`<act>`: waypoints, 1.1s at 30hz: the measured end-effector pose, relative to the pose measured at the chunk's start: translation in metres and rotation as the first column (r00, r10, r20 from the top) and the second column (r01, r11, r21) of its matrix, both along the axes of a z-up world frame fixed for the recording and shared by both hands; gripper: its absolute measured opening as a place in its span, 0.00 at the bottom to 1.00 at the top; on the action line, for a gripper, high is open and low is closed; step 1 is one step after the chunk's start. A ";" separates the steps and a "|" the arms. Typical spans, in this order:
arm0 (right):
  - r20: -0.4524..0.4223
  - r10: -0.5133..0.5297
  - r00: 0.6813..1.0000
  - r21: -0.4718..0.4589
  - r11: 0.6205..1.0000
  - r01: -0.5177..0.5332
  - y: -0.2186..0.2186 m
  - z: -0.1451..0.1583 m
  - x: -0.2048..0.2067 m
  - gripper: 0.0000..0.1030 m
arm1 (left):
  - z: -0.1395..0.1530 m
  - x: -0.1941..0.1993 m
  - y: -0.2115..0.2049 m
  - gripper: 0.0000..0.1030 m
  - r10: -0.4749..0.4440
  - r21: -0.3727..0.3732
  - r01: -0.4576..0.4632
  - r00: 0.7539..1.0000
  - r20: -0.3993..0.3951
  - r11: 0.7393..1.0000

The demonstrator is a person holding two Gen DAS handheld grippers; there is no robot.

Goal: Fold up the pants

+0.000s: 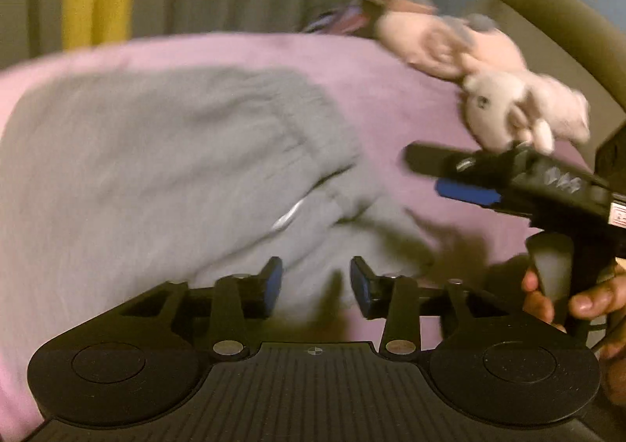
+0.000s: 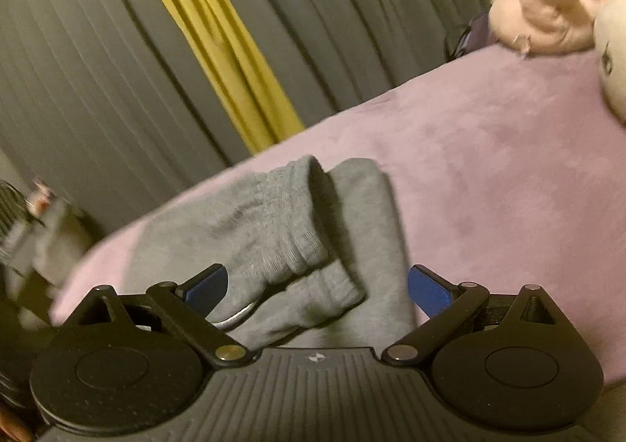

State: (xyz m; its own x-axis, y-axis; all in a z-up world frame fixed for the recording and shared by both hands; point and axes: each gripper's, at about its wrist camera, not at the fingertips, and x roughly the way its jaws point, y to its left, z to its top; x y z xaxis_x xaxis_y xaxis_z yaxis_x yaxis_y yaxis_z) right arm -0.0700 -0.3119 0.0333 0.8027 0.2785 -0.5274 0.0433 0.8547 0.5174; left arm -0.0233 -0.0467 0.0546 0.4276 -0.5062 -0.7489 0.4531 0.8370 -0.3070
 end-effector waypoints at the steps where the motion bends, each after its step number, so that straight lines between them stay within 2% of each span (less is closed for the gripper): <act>1: -0.003 0.016 1.000 0.035 0.999 -0.016 -0.001 -0.001 0.001 0.96 | 0.003 0.000 0.017 0.44 0.063 -0.004 -0.063 0.998 -0.009 0.998; 4: -0.047 0.059 0.997 0.175 0.983 -0.050 -0.003 -0.013 0.012 0.96 | 0.011 -0.006 0.055 0.50 0.246 0.019 -0.246 0.969 0.032 0.969; 7: -0.130 0.070 0.989 0.303 0.953 -0.028 -0.003 -0.033 0.029 0.95 | 0.017 -0.010 0.080 0.56 0.440 0.061 -0.448 0.891 0.116 0.892; 9: -0.181 0.049 0.982 0.365 0.931 0.021 -0.005 -0.045 0.041 0.95 | 0.020 -0.009 0.092 0.60 0.520 0.064 -0.532 0.842 0.147 0.844; 10: -0.197 0.036 0.980 0.402 0.915 0.047 -0.006 -0.050 0.047 0.95 | 0.020 -0.007 0.103 0.64 0.553 0.041 -0.561 0.824 0.121 0.827; 12: -0.229 0.017 0.973 0.460 0.883 0.093 -0.006 -0.059 0.060 0.95 | 0.012 -0.006 0.126 0.64 0.591 -0.034 -0.590 0.807 0.011 0.806; 14: -0.246 -0.008 0.969 0.461 0.879 0.124 -0.004 -0.064 0.072 0.96 | 0.003 -0.005 0.139 0.60 0.606 -0.045 -0.610 0.792 -0.073 0.791; 16: -0.247 -0.036 0.968 0.463 0.874 0.151 0.000 -0.064 0.081 0.93 | 0.003 0.000 0.140 0.61 0.599 -0.055 -0.605 0.795 -0.094 0.794; 17: -0.228 -0.043 0.973 0.464 0.873 0.147 0.001 -0.062 0.082 0.62 | 0.003 -0.002 0.143 0.62 0.598 -0.071 -0.604 0.797 -0.091 0.794; 18: -0.204 -0.044 0.978 0.459 0.878 0.135 0.005 -0.060 0.082 0.44 | 0.000 -0.003 0.138 0.62 0.598 -0.085 -0.604 0.797 -0.089 0.792; 20: -0.190 -0.053 0.980 0.482 0.865 0.140 0.009 -0.061 0.081 0.49 | -0.006 0.000 0.133 0.62 0.602 -0.099 -0.609 0.793 -0.093 0.787; 22: -0.215 -0.030 0.976 0.475 0.870 0.132 0.015 -0.066 0.086 0.58 | -0.005 -0.001 0.136 0.62 0.598 -0.102 -0.605 0.796 -0.099 0.789; 25: -0.241 0.009 0.970 0.433 0.896 0.100 0.028 -0.065 0.097 0.59 | -0.009 0.002 0.128 0.62 0.587 -0.088 -0.594 0.804 -0.094 0.800; 27: -0.240 -0.006 0.971 0.343 0.935 0.091 0.041 -0.049 0.102 0.44 | -0.007 0.001 0.128 0.62 0.587 -0.084 -0.593 0.805 -0.090 0.801; 29: -0.209 -0.020 0.978 0.294 0.952 0.082 0.055 -0.026 0.100 0.40 | -0.005 -0.002 0.127 0.61 0.588 -0.089 -0.593 0.805 -0.077 0.800; 30: -0.164 -0.017 0.986 0.300 0.951 0.066 0.060 -0.010 0.098 0.39 | -0.004 -0.004 0.126 0.61 0.584 -0.100 -0.588 0.809 -0.067 0.803; 33: -0.039 -0.013 0.999 0.329 0.944 0.026 0.069 0.034 0.091 0.38 | 0.001 -0.012 0.122 0.63 0.538 -0.132 -0.537 0.842 -0.033 0.833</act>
